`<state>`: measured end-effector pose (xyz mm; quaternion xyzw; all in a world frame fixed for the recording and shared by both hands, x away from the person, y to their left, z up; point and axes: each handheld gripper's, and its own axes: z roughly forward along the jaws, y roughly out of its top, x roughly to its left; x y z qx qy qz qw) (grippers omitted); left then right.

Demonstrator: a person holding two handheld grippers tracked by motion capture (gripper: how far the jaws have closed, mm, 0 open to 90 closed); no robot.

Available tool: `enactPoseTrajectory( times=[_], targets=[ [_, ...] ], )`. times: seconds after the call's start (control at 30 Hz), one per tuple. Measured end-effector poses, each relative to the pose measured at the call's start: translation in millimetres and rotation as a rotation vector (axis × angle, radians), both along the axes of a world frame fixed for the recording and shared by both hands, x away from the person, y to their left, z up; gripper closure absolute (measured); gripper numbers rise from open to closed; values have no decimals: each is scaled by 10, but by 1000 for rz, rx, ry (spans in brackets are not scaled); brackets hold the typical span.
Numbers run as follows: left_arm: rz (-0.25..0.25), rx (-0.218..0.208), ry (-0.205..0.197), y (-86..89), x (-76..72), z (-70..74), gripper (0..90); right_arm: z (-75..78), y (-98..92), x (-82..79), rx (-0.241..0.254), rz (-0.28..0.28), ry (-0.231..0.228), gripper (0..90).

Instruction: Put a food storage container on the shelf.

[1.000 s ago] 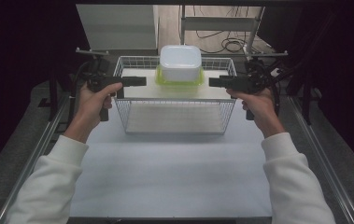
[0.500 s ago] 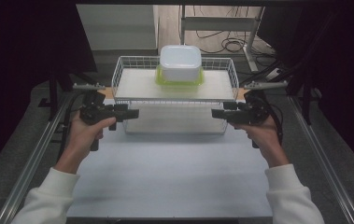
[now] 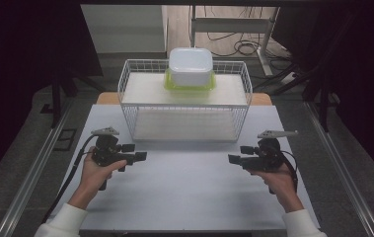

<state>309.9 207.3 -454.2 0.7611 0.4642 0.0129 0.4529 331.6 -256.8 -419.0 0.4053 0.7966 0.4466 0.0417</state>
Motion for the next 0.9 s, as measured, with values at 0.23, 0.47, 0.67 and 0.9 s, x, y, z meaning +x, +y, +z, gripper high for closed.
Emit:
enactPoseTrajectory(
  times=[0.23,0.47,0.67,0.9],
  targets=[
    [11,29,-4,16,-4,-90,264,-146,-92,-10,-33,-27,16,269],
    [26,45,-11,51,-24,-132,259,-171,-101,-25,-44,-36,12,244],
    [29,50,-22,62,-30,-124,254,-176,-124,-42,-47,-50,1,228],
    [28,61,-16,50,8,-158,241,-203,-185,-60,-48,-62,-22,201]
  ],
)
